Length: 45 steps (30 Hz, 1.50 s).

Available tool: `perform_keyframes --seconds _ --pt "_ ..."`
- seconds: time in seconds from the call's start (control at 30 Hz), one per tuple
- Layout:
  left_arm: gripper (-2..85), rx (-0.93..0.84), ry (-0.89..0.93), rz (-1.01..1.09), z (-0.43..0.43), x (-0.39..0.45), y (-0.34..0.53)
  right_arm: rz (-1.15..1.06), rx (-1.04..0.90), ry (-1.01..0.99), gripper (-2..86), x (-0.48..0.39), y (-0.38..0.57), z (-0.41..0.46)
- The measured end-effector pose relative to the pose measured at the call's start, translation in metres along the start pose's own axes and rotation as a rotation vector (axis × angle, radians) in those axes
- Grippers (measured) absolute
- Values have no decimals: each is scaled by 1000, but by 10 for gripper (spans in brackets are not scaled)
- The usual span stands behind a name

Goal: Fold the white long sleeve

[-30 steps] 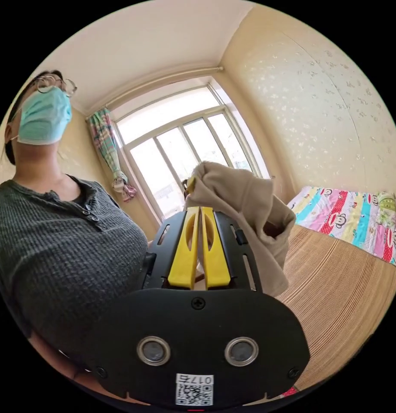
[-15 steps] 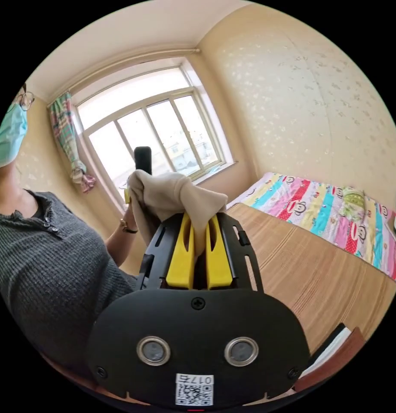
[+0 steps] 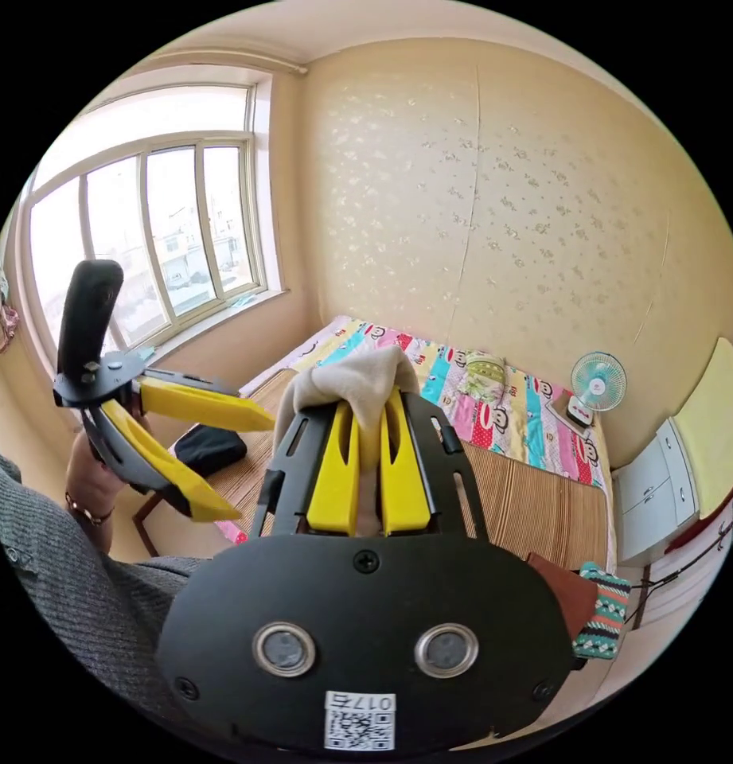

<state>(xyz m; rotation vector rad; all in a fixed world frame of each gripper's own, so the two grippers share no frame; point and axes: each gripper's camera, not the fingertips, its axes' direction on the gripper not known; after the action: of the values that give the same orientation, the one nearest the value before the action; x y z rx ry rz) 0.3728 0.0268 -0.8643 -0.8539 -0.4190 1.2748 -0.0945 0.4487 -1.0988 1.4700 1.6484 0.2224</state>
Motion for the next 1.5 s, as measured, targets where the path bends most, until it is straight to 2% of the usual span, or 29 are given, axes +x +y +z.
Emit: perform_keyframes --seconds 0.07,0.13,0.17,0.3,0.4,0.5,0.63,0.77,0.9,1.0,1.13,1.2,1.3,1.37,1.43,1.5 --pt "160 67 -9 -35 2 1 1 -17 14 16 50 -5 -5 -7" --pt "103 146 -35 -62 -6 0 5 -46 23 28 53 -7 -12 -16" --pt "48 202 -13 -45 -17 1 7 -49 30 19 55 -5 -12 -19" --pt "25 452 28 45 -73 3 11 -55 117 -118 73 36 -5 -47" --pt "16 429 -26 154 -103 16 -12 -164 136 -377 82 69 19 -58" --pt "11 455 -70 147 -122 23 -24 -151 213 -596 75 101 65 -60" --pt "10 503 27 206 -151 28 -26 -89 221 -626 78 132 135 -43" --pt "10 559 148 249 -183 29 -21 12 72 -652 120 154 171 6" --pt "13 599 139 177 -205 20 -16 79 26 -939 132 154 170 74" --pt "17 607 45 108 -228 3 -3 43 97 -902 48 145 148 69" --pt "27 508 -81 113 -251 -33 21 66 212 -688 37 178 117 22" --pt "28 337 25 38 -233 -82 48 59 243 -637 36 191 107 6" --pt "24 243 127 -147 -184 -122 103 34 203 -638 35 200 101 5" --pt "17 199 219 -191 -158 -128 133 53 174 -675 34 202 107 8" --pt "12 201 305 -176 -147 -122 152 106 169 -723 33 204 121 3" --pt "8 275 342 -98 -159 -107 148 157 226 -772 34 208 128 -12"
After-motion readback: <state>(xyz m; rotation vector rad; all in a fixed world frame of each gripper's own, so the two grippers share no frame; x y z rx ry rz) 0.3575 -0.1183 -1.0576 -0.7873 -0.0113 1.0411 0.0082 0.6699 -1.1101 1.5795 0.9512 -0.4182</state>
